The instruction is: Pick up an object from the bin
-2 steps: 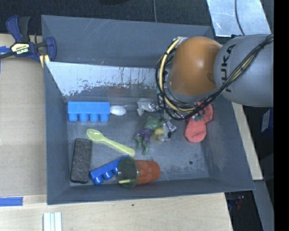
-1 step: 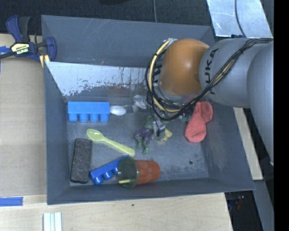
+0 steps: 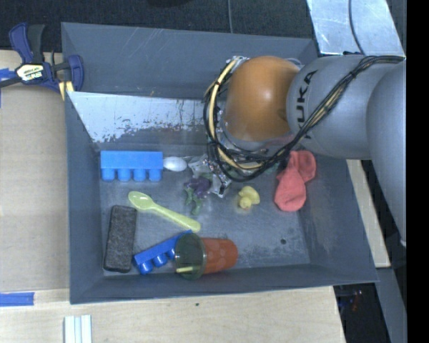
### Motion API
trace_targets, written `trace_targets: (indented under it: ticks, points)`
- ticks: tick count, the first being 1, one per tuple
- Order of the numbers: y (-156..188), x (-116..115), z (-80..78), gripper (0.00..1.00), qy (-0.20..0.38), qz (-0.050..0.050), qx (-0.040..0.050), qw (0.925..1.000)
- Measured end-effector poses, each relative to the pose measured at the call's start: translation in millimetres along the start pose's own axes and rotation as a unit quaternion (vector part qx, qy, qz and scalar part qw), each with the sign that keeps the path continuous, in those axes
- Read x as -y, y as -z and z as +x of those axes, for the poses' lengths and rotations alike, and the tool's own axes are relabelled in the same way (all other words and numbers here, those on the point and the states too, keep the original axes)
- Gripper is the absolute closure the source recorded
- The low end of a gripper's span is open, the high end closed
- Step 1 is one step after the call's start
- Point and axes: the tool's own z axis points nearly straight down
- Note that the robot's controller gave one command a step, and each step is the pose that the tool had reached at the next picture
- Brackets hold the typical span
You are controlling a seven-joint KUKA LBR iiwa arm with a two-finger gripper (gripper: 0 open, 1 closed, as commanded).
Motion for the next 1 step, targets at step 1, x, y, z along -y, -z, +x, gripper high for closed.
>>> trace_targets:
  ticks: [1]
  points:
    - [0.4, 0.1, 0.1, 1.0, 0.0, 0.0, 0.0001, 1.0]
